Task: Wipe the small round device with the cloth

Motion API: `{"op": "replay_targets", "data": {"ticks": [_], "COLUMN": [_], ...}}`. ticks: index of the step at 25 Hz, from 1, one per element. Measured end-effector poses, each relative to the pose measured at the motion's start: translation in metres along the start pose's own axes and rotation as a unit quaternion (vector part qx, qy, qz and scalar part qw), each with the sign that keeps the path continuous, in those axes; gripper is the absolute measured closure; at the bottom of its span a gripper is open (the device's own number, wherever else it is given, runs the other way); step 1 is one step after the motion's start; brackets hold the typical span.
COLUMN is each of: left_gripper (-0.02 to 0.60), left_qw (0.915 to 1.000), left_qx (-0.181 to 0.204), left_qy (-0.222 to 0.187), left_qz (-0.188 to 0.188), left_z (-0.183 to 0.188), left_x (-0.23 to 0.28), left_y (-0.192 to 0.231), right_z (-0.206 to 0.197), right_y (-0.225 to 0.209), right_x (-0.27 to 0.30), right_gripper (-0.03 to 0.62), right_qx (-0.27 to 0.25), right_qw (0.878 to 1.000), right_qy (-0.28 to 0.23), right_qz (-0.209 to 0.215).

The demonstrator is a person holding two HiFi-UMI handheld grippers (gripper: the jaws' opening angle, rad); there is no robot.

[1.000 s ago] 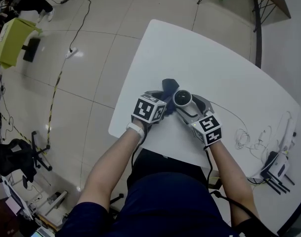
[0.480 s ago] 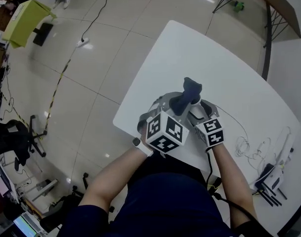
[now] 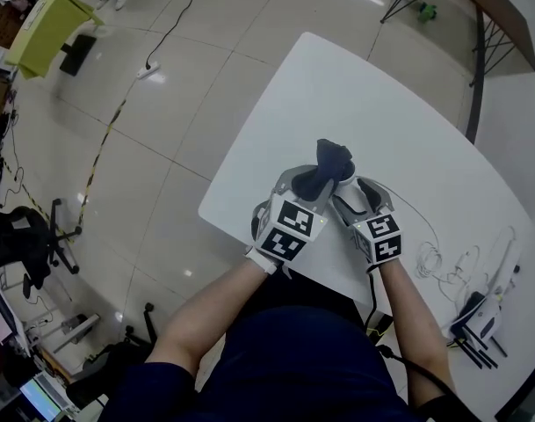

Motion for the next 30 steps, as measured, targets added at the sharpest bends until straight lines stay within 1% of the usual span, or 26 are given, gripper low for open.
{"op": "replay_targets", "data": {"ticks": [1, 3, 4, 5, 7, 10, 12, 14, 16, 18, 19, 20, 21, 22, 23, 24, 25, 26, 27, 28, 29, 30], "left_gripper": [0.489, 0.489, 0.489, 0.489, 0.489, 0.489, 0.489, 0.489, 0.488, 0.486, 0.486, 0.486, 0.488, 0.488, 0.488, 0.488, 0.486, 0.487, 0.486, 0.486, 0.486, 0.486], "left_qw": [0.9989, 0.9906, 0.9855, 0.9814, 0.9772, 0.9734, 0.9683, 0.9595, 0.9477, 0.9370, 0.9333, 0.9310, 0.9312, 0.9349, 0.9422, 0.9520, 0.9629, 0.9739, 0.9839, 0.9917, 0.9957, 0.9951], "left_qx": [-0.047, -0.136, -0.169, -0.191, -0.211, -0.226, -0.244, -0.272, -0.308, -0.339, -0.351, -0.359, -0.361, -0.353, -0.335, -0.306, -0.268, -0.221, -0.164, -0.097, -0.024, 0.048], "left_qy": [-0.001, 0.002, 0.006, 0.011, 0.022, 0.039, 0.054, 0.073, 0.084, 0.078, 0.070, 0.058, 0.044, 0.030, 0.015, -0.002, -0.019, -0.037, -0.053, -0.065, -0.070, -0.068], "left_qz": [-0.003, -0.010, -0.012, -0.011, -0.010, -0.004, 0.003, -0.002, -0.019, -0.026, -0.027, -0.025, -0.020, -0.012, -0.001, 0.013, 0.027, 0.038, 0.047, 0.053, 0.056, 0.053], "left_z": [-0.004, -0.013, -0.020, -0.026, -0.036, -0.046, -0.052, -0.062, -0.071, -0.074, -0.073, -0.071, -0.068, -0.063, -0.056, -0.046, -0.034, -0.022, -0.009, 0.001, 0.008, 0.013], "left_x": [-0.001, -0.001, 0.001, 0.003, 0.010, 0.020, 0.025, 0.033, 0.040, 0.041, 0.039, 0.035, 0.029, 0.022, 0.013, 0.003, -0.006, -0.015, -0.021, -0.025, -0.027, -0.027], "left_y": [0.007, 0.018, 0.022, 0.025, 0.028, 0.029, 0.031, 0.032, 0.031, 0.033, 0.035, 0.037, 0.038, 0.039, 0.039, 0.038, 0.035, 0.029, 0.020, 0.008, -0.006, -0.021], "right_z": [-0.002, -0.002, -0.002, -0.001, 0.000, 0.003, 0.004, 0.005, 0.004, 0.002, 0.001, 0.001, 0.001, 0.000, -0.002, -0.004, -0.006, -0.007, -0.006, -0.007, -0.008, -0.010], "right_y": [0.000, 0.001, 0.002, 0.002, 0.001, -0.002, -0.004, -0.004, -0.005, -0.006, -0.007, -0.007, -0.007, -0.007, -0.007, -0.008, -0.009, -0.010, -0.010, -0.011, -0.011, -0.011], "right_x": [-0.001, -0.001, -0.001, -0.001, -0.002, -0.004, -0.006, -0.007, -0.009, -0.011, -0.012, -0.014, -0.015, -0.015, -0.016, -0.017, -0.019, -0.021, -0.023, -0.025, -0.026, -0.027], "right_gripper": [0.293, 0.293, 0.293, 0.293, 0.295, 0.299, 0.299, 0.299, 0.303, 0.309, 0.309, 0.310, 0.310, 0.310, 0.311, 0.312, 0.313, 0.315, 0.316, 0.318, 0.319, 0.321], "right_qx": [0.004, 0.007, 0.008, 0.007, 0.007, 0.008, 0.010, 0.014, 0.019, 0.024, 0.026, 0.027, 0.028, 0.029, 0.030, 0.032, 0.034, 0.037, 0.040, 0.042, 0.045, 0.045], "right_qw": [1.000, 1.000, 1.000, 1.000, 1.000, 1.000, 1.000, 1.000, 0.999, 0.999, 0.999, 0.999, 0.999, 0.999, 0.999, 0.999, 0.999, 0.998, 0.998, 0.998, 0.998, 0.998], "right_qy": [0.001, 0.001, 0.000, -0.001, -0.006, -0.014, -0.017, -0.020, -0.023, -0.027, -0.028, -0.029, -0.031, -0.032, -0.032, -0.033, -0.034, -0.036, -0.039, -0.041, -0.043, -0.044], "right_qz": [-0.001, 0.000, 0.000, 0.001, -0.001, -0.010, -0.014, -0.016, -0.017, -0.018, -0.019, -0.020, -0.020, -0.020, -0.019, -0.019, -0.018, -0.018, -0.018, -0.018, -0.018, -0.017]}}
Point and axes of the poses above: the fingertips, and each gripper's own axes: x forward along the fingers, y to its left, z out of its top, the point moved 5 cm from there along -x, backward along the fingers, and after that the axes turned 2 degrees about x, right-handed, at the moved point
